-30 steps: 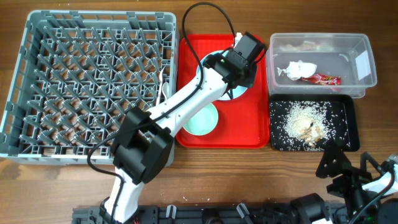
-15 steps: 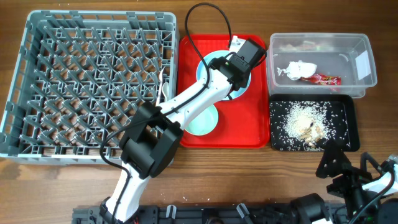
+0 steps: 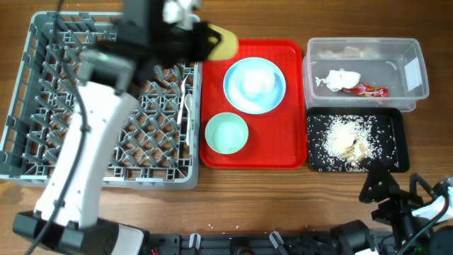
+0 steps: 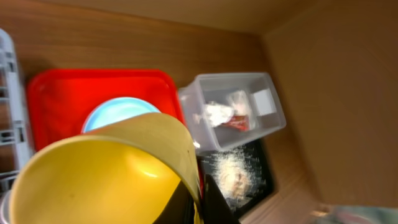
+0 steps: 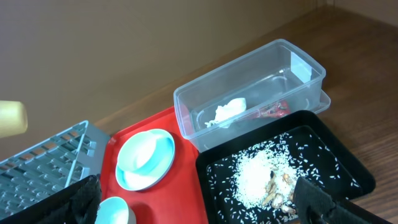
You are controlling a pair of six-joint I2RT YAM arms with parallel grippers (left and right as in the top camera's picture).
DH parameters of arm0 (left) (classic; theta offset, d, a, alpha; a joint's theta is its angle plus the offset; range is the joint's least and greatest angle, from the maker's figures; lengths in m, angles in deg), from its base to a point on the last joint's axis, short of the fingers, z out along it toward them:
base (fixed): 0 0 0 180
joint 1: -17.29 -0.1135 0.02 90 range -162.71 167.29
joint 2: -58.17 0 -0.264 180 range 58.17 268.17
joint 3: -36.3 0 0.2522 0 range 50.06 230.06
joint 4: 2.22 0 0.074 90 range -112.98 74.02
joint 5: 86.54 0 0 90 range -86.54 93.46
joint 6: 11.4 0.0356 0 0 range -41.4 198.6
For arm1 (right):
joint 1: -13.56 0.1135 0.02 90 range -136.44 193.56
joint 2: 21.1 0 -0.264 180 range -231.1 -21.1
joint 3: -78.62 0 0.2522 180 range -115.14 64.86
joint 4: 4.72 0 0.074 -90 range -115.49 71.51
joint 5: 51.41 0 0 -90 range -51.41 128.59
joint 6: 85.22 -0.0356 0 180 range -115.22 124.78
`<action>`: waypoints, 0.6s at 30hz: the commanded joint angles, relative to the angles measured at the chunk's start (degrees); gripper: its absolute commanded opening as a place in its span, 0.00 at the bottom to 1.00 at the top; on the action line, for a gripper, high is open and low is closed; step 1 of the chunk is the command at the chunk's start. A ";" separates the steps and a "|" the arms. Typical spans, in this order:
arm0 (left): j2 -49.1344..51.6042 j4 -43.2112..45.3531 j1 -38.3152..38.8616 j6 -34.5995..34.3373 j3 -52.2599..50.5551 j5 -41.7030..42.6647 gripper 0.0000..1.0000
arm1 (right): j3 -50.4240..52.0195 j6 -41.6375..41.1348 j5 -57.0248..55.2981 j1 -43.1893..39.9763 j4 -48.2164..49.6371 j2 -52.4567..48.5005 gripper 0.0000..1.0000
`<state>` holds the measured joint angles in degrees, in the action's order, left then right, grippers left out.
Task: Sort waste into correct bins and load items into the dishwasher rack
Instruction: 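Grasp the yellow cup with the left gripper and lift it over the rack, then lower the yellow cup into the rack's upper middle and release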
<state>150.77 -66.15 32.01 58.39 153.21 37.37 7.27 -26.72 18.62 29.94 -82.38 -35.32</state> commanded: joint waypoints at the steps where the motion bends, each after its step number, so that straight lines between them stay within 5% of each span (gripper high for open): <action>1: 4.13 0.00 -10.91 0.55 -0.07 29.86 0.04 | -0.09 -0.59 0.31 -0.28 0.11 0.57 1.00; 14: 34.53 1.29 -20.44 2.01 -0.07 40.24 0.04 | -0.09 -0.59 0.31 -0.28 0.09 0.57 1.00; 18: 36.13 2.82 -24.33 2.08 -0.07 35.50 0.04 | -0.09 -0.59 0.31 -0.28 -0.04 0.57 1.00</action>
<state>185.52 -63.15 8.95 59.05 153.14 77.04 7.27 -26.72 18.64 29.94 -82.38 -35.32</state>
